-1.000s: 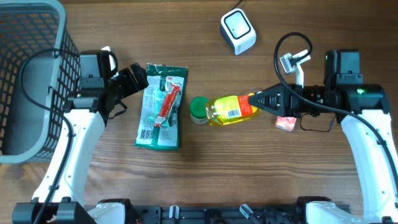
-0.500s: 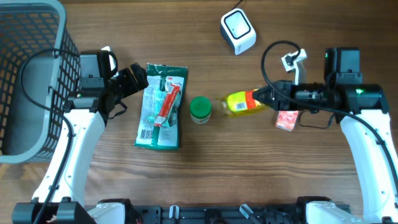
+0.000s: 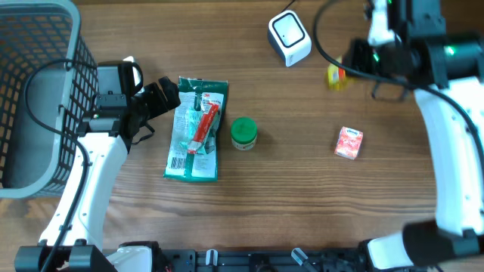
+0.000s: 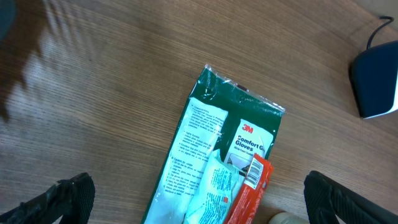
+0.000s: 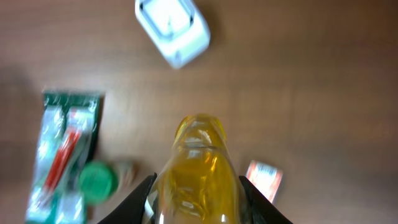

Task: Scan the item barcode
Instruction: 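Raise the Vim bottle up to the white barcode scanner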

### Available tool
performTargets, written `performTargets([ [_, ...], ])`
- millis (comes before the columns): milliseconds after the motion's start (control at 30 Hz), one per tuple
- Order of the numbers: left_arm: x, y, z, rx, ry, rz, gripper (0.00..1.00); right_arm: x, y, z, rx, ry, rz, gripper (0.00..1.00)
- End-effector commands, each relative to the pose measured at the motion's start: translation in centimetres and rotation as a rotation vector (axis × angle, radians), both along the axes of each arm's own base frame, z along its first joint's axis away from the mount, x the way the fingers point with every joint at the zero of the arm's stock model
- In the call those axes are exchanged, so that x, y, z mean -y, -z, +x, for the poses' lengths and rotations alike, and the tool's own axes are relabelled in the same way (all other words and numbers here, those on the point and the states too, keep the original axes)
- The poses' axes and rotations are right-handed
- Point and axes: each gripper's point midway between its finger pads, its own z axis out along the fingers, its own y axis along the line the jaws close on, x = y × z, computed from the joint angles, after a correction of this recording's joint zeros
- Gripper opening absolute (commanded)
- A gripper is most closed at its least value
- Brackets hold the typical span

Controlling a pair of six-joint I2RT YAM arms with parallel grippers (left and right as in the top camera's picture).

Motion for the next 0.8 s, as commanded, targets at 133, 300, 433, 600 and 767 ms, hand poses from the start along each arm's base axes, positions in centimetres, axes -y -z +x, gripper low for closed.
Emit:
performTargets([
  [133,0.0,-1.2,0.4,0.033,0.007,-0.005,1.0,-5.0,1.8,9.6,0.255,-0.014,-0.495,0.17],
  [300,0.0,-1.2,0.4,0.033,0.007,-0.005,1.0,-8.4,3.6,14.3,0.373,-0.061,-0.89,0.17],
  [433,0.0,-1.2,0.4,0.033,0.007,-0.005,1.0,-9.9,6.5,17.5,0.391,-0.065,-1.142,0.17],
  [600,0.0,-1.2,0.4,0.033,0.007,-0.005,1.0,-10.5,10.4,19.4,0.363,-0.078,-1.273,0.17],
  [767,0.0,-1.2,0.4,0.033,0.007,-0.005,1.0,-10.8,12.6,19.8,0.359,-0.08,-1.259,0.17],
])
